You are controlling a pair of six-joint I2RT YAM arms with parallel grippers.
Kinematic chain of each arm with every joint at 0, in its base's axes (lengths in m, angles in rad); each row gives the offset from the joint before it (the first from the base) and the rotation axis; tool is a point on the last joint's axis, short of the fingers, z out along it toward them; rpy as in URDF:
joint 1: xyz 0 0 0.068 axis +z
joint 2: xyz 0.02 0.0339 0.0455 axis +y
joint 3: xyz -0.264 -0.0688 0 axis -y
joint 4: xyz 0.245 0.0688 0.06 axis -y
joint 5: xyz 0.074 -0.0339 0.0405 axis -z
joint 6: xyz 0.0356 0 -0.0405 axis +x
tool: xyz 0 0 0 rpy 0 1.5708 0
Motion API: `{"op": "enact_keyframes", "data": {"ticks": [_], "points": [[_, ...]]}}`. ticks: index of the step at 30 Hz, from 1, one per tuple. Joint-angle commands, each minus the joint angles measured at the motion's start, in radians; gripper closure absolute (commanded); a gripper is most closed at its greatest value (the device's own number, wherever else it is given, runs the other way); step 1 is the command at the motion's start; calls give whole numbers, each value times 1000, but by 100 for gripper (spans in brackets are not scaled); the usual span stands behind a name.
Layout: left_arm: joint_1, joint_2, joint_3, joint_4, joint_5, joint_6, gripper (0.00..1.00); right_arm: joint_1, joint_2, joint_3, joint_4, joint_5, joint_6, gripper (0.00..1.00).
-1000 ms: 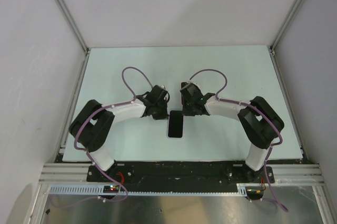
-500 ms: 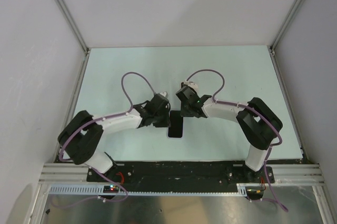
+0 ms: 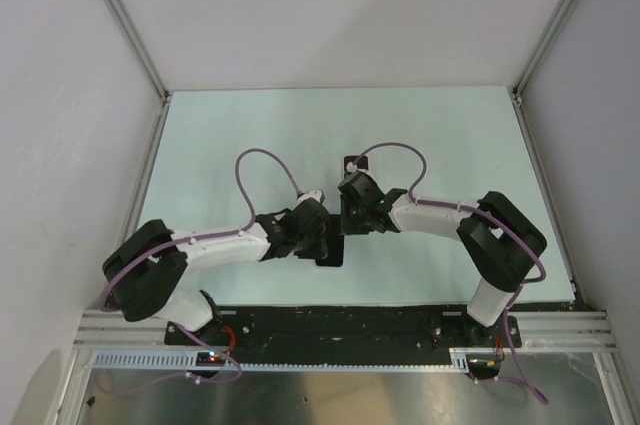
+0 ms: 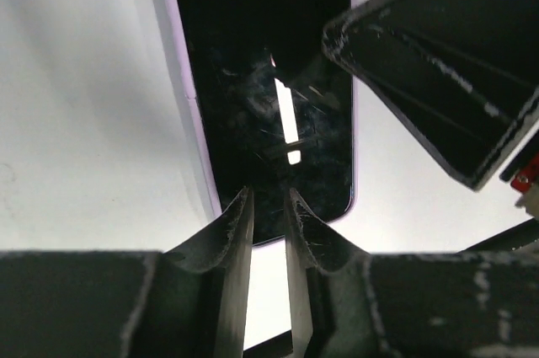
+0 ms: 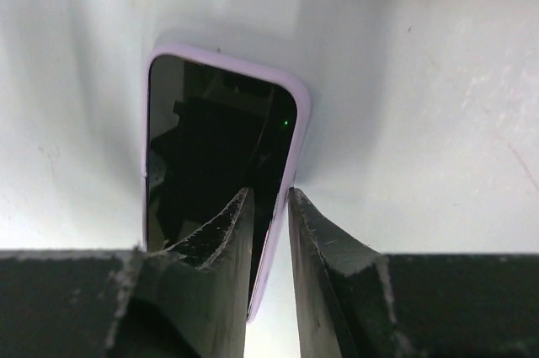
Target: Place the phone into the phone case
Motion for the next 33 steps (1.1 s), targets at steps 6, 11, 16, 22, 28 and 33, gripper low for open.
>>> {"op": "enact_keyframes", "data": {"ticks": [6,11,16,22,28,33], "points": [[-25,9,-16,-35,-68,-15,79,54,-76,-85,14,-65,30,72],[-25,58,-13,-35,-74,-13,83,94,-94,-142,38,-66,52,73],[-27,106,-6,-33,-75,-17,86,126,-77,-228,93,-77,95,77],[-27,140,-18,-24,-80,-24,89,155,-28,-295,136,-55,132,82],[-17,41,32,-49,-118,26,87,129,-92,-275,143,-70,128,79],[-15,-64,147,-149,-193,68,69,26,-271,-219,130,-127,105,65]]}}
